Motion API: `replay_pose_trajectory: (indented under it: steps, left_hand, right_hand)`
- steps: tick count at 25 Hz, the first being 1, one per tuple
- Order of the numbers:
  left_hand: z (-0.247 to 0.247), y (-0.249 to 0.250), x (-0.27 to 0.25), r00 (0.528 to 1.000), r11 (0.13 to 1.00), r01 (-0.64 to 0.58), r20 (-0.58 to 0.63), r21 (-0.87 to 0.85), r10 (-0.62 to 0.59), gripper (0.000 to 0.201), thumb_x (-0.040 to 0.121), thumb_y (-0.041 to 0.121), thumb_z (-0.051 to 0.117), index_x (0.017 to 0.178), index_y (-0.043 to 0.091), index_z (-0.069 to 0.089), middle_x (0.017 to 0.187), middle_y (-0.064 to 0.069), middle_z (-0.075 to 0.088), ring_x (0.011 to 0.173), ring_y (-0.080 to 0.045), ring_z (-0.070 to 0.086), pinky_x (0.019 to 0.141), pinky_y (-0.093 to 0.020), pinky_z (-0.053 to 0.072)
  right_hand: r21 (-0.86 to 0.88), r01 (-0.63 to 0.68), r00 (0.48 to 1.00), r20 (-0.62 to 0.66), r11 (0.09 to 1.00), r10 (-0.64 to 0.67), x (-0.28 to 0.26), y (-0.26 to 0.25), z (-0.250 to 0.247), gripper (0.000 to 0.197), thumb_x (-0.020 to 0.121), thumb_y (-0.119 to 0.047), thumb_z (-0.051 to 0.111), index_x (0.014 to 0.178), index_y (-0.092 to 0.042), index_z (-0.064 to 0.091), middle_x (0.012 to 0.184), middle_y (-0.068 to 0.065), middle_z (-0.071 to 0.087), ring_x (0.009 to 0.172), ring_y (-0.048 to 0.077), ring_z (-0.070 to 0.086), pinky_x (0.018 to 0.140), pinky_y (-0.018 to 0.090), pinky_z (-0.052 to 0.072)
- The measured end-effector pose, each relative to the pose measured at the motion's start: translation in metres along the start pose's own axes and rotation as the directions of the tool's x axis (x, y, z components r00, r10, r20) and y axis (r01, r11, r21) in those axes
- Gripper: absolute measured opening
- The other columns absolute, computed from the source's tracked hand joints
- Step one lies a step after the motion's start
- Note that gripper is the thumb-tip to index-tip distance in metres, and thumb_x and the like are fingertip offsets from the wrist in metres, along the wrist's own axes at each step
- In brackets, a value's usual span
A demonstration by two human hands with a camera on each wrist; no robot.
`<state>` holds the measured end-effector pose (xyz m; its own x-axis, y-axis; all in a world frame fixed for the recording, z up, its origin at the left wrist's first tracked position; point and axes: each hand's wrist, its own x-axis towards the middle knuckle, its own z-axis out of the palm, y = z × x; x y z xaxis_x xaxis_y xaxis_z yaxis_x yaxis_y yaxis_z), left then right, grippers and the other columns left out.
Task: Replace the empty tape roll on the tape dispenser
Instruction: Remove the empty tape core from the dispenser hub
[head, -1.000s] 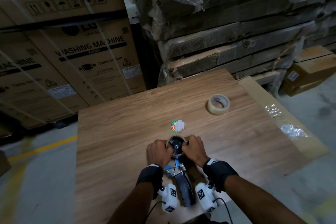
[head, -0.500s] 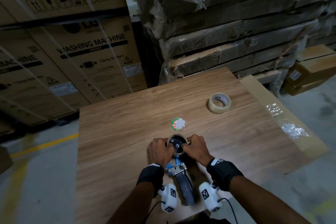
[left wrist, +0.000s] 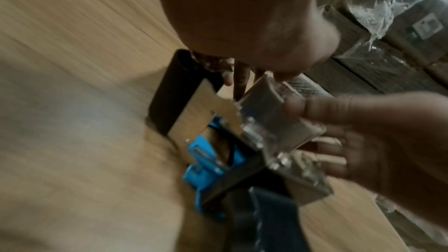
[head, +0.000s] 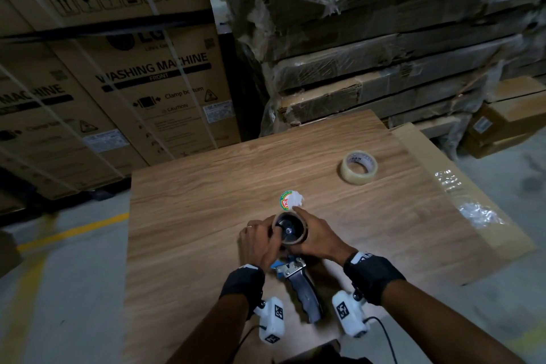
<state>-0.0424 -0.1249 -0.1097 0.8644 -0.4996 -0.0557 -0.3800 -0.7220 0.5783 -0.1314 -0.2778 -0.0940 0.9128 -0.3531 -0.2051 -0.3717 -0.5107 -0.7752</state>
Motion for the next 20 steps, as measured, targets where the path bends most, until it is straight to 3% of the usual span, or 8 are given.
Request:
replay_pose_trajectory:
  steps: [2, 6, 9, 13, 18, 20]
  left_hand:
    - [0.001, -0.003, -0.004, 0.999, 0.998, -0.043, -0.006, 0.036, 0.043, 0.057, 0.077, 0.053, 0.038, 0.116, 0.026, 0.07, 0.096, -0.011, 0.074, 0.101, -0.035, 0.065, 0.088, -0.043, 0.047]
    - [0.004, -0.006, -0.007, 0.996, 0.995, -0.085, 0.011, 0.056, 0.085, 0.071, 0.062, 0.054, 0.054, 0.132, 0.038, 0.056, 0.103, 0.005, 0.073, 0.108, -0.021, 0.06, 0.097, -0.04, 0.041]
    - [0.006, -0.003, -0.008, 0.995, 0.991, -0.102, 0.01, 0.082, 0.101, 0.08, 0.052, 0.049, 0.059, 0.131, 0.041, 0.05, 0.098, 0.01, 0.071, 0.105, -0.019, 0.061, 0.095, -0.039, 0.043]
    - [0.011, -0.006, -0.006, 0.997, 0.993, -0.08, -0.001, 0.084, 0.081, 0.087, 0.053, 0.055, 0.062, 0.138, 0.04, 0.046, 0.106, 0.008, 0.069, 0.109, -0.021, 0.059, 0.095, -0.041, 0.043]
    - [0.015, -0.006, 0.003, 0.995, 0.992, -0.096, 0.005, 0.085, 0.096, 0.08, 0.056, 0.052, 0.06, 0.134, 0.038, 0.051, 0.099, 0.005, 0.07, 0.106, -0.023, 0.061, 0.092, -0.042, 0.044]
    - [0.015, -0.006, 0.004, 0.993, 0.989, -0.118, 0.006, 0.095, 0.118, 0.075, 0.057, 0.048, 0.065, 0.13, 0.037, 0.053, 0.097, 0.005, 0.07, 0.104, -0.024, 0.061, 0.09, -0.042, 0.045]
  right_hand:
    - [-0.013, 0.057, 0.998, -0.038, 0.998, -0.057, 0.001, 0.004, 0.001, 0.083, 0.059, -0.045, 0.09, 0.133, -0.024, 0.06, 0.128, -0.008, 0.069, 0.119, 0.008, 0.065, 0.099, 0.019, 0.048]
    - [0.01, 0.06, 0.993, -0.097, 0.998, -0.059, 0.006, 0.004, 0.0, 0.073, 0.053, -0.051, 0.09, 0.119, -0.031, 0.067, 0.112, -0.013, 0.076, 0.104, -0.001, 0.069, 0.093, 0.024, 0.054]
    - [0.034, 0.103, 0.989, -0.11, 0.994, -0.099, 0.005, 0.003, -0.001, 0.074, 0.053, -0.042, 0.092, 0.121, -0.03, 0.066, 0.113, -0.014, 0.075, 0.106, -0.002, 0.068, 0.095, 0.025, 0.054]
    - [0.05, 0.188, 0.972, -0.154, 0.981, -0.178, 0.004, -0.002, 0.003, 0.065, 0.06, -0.02, 0.087, 0.12, -0.026, 0.064, 0.111, -0.014, 0.072, 0.103, -0.014, 0.062, 0.09, 0.013, 0.05]
    - [0.045, 0.091, 0.986, -0.141, 0.995, -0.084, 0.015, 0.01, -0.001, 0.074, 0.049, -0.038, 0.092, 0.118, -0.03, 0.068, 0.107, -0.013, 0.077, 0.099, -0.002, 0.07, 0.091, 0.029, 0.057]
    - [0.034, 0.101, 0.987, -0.127, 0.994, -0.096, 0.016, 0.011, -0.006, 0.074, 0.049, -0.036, 0.093, 0.118, -0.029, 0.068, 0.108, -0.013, 0.076, 0.1, -0.001, 0.07, 0.091, 0.031, 0.057]
